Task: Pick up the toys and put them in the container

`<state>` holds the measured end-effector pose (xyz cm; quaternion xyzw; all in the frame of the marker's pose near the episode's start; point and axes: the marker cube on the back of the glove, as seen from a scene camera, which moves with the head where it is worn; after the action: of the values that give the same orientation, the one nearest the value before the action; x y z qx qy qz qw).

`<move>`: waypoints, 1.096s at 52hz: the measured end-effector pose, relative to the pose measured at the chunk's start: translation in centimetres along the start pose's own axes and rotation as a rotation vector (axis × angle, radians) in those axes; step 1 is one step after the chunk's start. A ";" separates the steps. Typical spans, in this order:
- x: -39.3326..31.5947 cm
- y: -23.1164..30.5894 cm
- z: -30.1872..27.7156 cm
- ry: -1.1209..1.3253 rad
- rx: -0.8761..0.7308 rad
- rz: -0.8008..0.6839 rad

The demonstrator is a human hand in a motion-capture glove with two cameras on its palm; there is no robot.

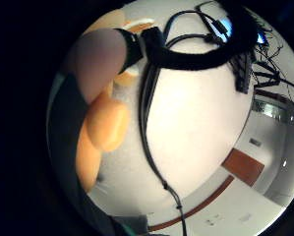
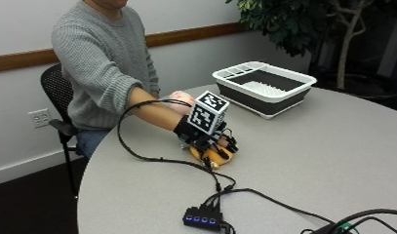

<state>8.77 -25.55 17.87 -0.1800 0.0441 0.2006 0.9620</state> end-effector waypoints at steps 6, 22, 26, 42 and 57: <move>0.0 -0.1 0.0 -0.013 0.079 0.011; 1.5 2.0 -10.8 -0.105 0.394 0.052; 2.7 3.2 -16.0 -0.156 0.473 0.039; -1.2 4.5 -21.5 -0.168 0.503 -0.004; -28.4 5.1 -21.9 -0.125 0.454 -0.428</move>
<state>-19.56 -39.65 0.29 0.0467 -0.0104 -0.0108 0.9988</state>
